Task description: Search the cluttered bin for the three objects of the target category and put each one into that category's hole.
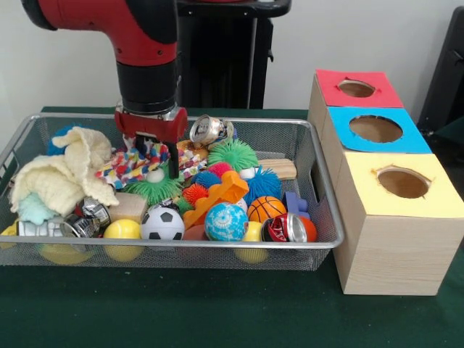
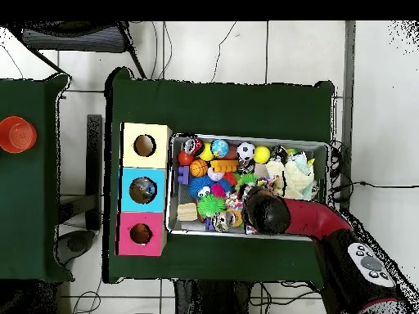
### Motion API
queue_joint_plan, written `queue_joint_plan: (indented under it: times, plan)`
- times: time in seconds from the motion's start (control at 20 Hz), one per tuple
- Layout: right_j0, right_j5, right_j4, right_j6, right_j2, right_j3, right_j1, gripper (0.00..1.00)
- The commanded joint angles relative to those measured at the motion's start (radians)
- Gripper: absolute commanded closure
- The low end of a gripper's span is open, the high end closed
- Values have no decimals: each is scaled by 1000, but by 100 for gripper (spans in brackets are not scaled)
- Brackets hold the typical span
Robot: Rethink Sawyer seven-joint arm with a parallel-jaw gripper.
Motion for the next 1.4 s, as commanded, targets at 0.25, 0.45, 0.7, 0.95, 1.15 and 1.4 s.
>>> queue_joint_plan:
  times: [0.25,0.45,0.7,0.95,1.15,1.4]
  plan:
    - [-2,-104,-32,52,39,-42,98,100]
    - [50,-104,-18,108,-23,-15,38,100]
    - [56,-62,-10,91,-46,6,-8,100]
    - [63,102,-44,-1,-129,-7,-52,100]
    - [40,207,-47,-61,-155,-53,-11,100]
    - [26,233,-59,-63,-173,-76,47,100]
